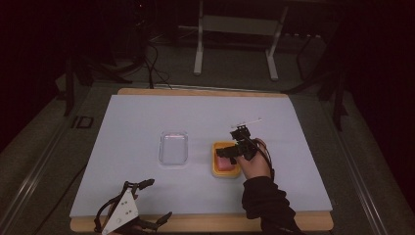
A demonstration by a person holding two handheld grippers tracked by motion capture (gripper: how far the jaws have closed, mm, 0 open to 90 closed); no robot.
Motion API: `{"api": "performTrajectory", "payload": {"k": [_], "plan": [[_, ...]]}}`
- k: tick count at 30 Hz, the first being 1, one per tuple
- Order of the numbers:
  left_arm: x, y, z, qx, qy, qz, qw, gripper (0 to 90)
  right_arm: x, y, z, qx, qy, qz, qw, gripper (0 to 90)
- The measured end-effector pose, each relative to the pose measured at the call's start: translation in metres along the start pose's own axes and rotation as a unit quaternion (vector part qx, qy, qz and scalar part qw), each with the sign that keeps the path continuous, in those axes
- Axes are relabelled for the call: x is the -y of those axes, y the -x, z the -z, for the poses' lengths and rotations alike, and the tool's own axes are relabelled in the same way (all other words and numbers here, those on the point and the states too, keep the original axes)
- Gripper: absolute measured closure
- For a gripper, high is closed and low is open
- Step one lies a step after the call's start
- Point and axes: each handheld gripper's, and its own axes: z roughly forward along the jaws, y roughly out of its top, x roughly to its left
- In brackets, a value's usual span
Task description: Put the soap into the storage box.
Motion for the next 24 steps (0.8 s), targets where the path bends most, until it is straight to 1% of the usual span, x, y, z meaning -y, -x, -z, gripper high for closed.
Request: {"api": "performTrajectory", "payload": {"k": [1,3,4,6,9,13,15,17,19,21,24], "plan": [[0.000,0.000,0.000,0.000,0.000,0.000,1.0000,1.7,0.000,0.000,0.000,0.000,0.000,0.000,1.0000,12.7],[0.000,0.000,-0.001,0.001,-0.002,0.000,1.0000,1.7,0.001,0.004,0.002,-0.011,0.007,0.002,0.9999,12.8],[0.000,0.000,-0.001,0.001,-0.002,0.000,1.0000,1.7,0.001,0.008,0.004,-0.016,0.009,0.011,0.9998,12.8],[0.000,0.000,-0.001,0.002,-0.004,-0.001,1.0000,1.7,0.003,0.013,0.007,-0.016,0.013,0.026,0.9995,12.8],[0.001,0.000,-0.002,0.002,-0.004,0.001,1.0000,1.7,0.006,0.022,0.010,-0.026,0.014,0.052,0.9982,13.1],[0.001,0.001,-0.003,0.003,-0.007,-0.001,1.0000,1.7,0.011,0.031,0.016,-0.026,0.013,0.076,0.9967,12.9],[0.001,0.001,-0.003,0.003,-0.007,0.000,1.0000,1.7,0.014,0.035,0.020,-0.022,0.016,0.079,0.9965,13.0],[0.001,0.000,-0.004,0.002,-0.009,-0.001,1.0000,1.7,0.016,0.039,0.026,-0.024,0.025,0.079,0.9963,13.0],[0.001,0.000,-0.004,0.002,-0.009,-0.001,1.0000,1.7,0.018,0.043,0.032,-0.021,0.030,0.075,0.9965,13.3],[0.001,0.000,-0.004,0.001,-0.008,-0.001,1.0000,1.7,0.020,0.046,0.037,-0.022,0.033,0.074,0.9965,13.3],[0.001,0.000,-0.004,0.001,-0.009,-0.001,1.0000,1.7,0.024,0.049,0.043,-0.020,0.031,0.079,0.9962,13.3]]}}
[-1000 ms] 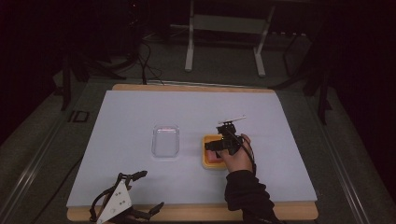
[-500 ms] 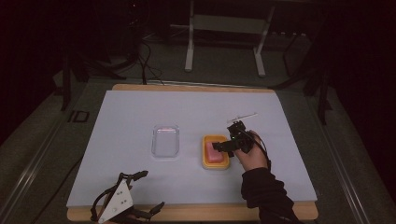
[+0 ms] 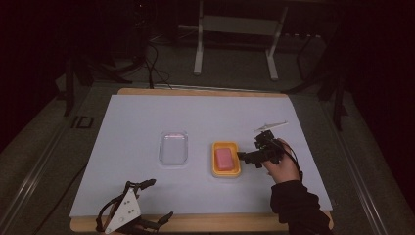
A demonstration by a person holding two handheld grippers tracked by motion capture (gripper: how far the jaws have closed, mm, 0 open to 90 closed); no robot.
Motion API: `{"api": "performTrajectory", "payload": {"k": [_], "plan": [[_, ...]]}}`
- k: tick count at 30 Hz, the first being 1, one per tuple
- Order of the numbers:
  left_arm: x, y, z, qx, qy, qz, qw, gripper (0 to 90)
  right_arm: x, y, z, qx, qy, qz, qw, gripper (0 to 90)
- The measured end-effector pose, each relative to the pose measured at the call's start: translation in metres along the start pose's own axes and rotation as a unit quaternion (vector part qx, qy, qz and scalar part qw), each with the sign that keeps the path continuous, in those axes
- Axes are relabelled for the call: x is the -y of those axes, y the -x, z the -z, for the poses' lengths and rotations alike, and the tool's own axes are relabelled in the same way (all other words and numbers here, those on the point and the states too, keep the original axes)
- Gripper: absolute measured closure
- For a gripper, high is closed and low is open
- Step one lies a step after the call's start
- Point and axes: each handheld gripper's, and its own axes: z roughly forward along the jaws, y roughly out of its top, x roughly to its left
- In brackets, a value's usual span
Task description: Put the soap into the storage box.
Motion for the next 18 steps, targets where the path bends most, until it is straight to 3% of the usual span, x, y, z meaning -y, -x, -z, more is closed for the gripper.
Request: {"api": "performTrajectory", "payload": {"k": [7,18], "plan": [[0.000,0.000,0.000,0.000,0.000,0.000,1.0000,1.7,0.013,0.007,0.014,0.005,0.006,0.001,1.0000,13.3],[0.000,0.000,0.000,0.000,0.000,-0.001,1.0000,1.7,0.037,0.019,0.022,0.018,0.018,0.002,0.9997,13.3]]}}
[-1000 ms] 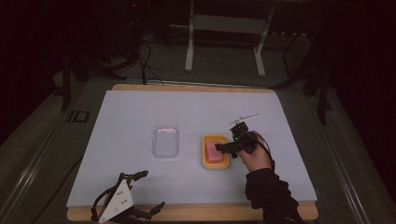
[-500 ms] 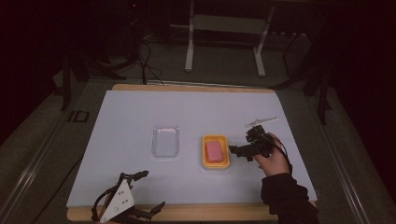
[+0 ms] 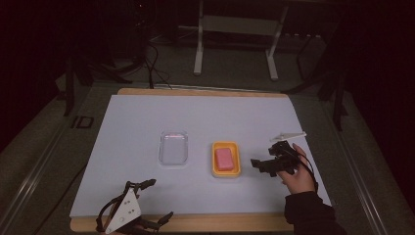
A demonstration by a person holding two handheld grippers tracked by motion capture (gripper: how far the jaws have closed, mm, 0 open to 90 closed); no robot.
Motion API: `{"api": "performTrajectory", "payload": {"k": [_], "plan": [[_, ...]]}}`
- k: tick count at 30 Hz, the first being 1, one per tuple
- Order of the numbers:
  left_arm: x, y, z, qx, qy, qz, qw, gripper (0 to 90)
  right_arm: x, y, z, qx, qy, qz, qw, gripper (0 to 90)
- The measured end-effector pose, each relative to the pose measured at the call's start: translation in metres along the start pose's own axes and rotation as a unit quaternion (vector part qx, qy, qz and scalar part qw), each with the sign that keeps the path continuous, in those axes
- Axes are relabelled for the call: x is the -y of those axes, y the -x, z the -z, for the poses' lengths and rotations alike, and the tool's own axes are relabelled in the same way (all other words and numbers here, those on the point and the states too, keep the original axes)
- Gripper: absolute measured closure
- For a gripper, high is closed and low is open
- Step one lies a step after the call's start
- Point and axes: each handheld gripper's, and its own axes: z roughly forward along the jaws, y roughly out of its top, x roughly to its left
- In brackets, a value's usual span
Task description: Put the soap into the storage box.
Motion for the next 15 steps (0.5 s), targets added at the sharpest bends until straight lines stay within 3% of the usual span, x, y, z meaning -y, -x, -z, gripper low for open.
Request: {"api": "performTrajectory", "payload": {"k": [10,11,15], "plan": [[0.000,0.000,0.000,0.000,-0.001,0.000,1.0000,1.7,0.027,0.010,0.001,0.007,-0.008,0.004,0.9999,13.1],[0.000,0.000,0.000,0.000,-0.001,0.000,1.0000,1.7,0.033,0.012,0.002,0.011,0.004,0.004,0.9999,13.1],[0.000,0.000,0.000,0.000,-0.001,0.000,1.0000,1.7,0.041,0.015,0.002,0.014,0.003,0.007,0.9999,13.1]]}}
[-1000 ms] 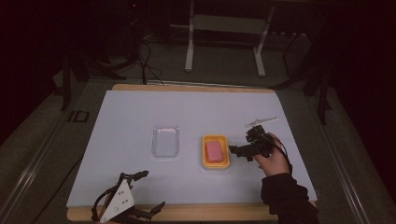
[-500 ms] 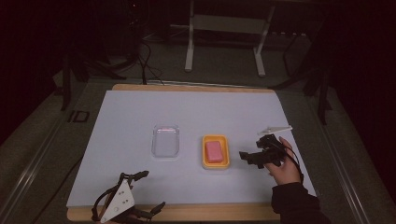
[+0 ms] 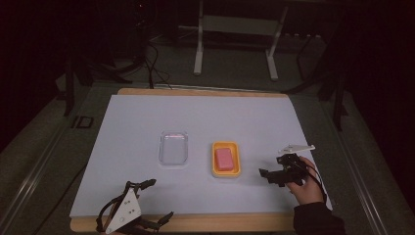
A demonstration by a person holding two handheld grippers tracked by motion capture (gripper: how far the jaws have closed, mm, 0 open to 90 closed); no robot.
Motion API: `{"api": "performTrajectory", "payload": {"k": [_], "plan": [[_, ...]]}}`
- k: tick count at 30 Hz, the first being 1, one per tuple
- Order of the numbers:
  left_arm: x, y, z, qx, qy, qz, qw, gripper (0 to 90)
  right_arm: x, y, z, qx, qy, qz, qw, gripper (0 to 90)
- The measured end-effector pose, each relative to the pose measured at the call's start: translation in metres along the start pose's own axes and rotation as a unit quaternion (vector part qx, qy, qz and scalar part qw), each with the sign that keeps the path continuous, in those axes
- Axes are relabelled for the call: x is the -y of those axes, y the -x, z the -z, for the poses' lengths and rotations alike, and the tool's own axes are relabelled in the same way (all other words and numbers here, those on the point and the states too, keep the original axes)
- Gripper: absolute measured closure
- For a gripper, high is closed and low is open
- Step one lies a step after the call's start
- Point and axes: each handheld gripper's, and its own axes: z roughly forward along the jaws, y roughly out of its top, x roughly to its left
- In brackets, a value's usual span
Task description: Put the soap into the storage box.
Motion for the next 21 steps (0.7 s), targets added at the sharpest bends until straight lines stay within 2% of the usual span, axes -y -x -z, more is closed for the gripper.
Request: {"api": "performTrajectory", "payload": {"k": [8,12,21], "plan": [[0.000,0.000,0.000,0.001,0.001,0.001,1.0000,1.7,0.015,0.005,0.000,-0.003,0.002,-0.007,1.0000,13.2],[0.000,0.000,0.000,0.000,0.001,0.000,1.0000,1.7,0.020,0.006,0.003,-0.003,0.017,-0.007,0.9998,13.1],[0.000,-0.001,0.001,-0.001,-0.001,0.002,1.0000,1.7,0.025,0.008,0.001,0.006,0.046,0.009,0.9989,13.2]]}}
